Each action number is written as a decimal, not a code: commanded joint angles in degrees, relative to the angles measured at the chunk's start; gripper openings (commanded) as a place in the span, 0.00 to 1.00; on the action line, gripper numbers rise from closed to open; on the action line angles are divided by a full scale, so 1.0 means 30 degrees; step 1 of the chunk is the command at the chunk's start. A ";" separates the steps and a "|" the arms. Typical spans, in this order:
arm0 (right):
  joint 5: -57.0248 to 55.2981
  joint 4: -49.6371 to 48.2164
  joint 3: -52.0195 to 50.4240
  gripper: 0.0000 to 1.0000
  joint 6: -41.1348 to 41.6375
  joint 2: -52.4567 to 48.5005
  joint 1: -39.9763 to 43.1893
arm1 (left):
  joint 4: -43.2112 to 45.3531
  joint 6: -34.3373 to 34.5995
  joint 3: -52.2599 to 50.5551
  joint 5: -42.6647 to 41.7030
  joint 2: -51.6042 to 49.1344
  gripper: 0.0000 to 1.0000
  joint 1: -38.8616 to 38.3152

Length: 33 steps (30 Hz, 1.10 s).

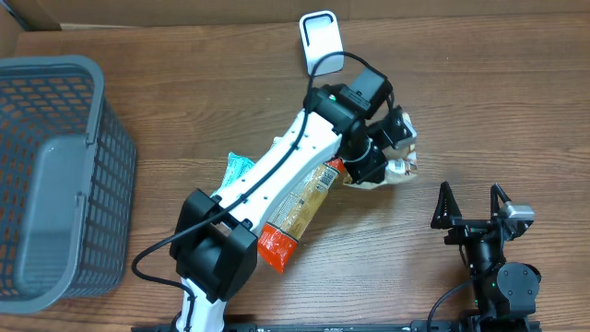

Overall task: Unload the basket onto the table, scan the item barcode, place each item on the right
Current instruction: 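Carry the mushroom bag right of the spaghetti pack and release it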

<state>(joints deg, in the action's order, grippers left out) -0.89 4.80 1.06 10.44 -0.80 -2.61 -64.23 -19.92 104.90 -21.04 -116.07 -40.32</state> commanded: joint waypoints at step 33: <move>-0.0182 -0.0073 -0.0204 1.00 -0.0015 0.0211 0.0000 | -1.0863 0.9194 1.7063 0.5085 0.0707 1.00 0.8400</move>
<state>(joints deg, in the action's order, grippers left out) -0.89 4.73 1.06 10.46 -0.80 -2.63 -95.96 3.22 153.40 -10.50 -116.11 -18.90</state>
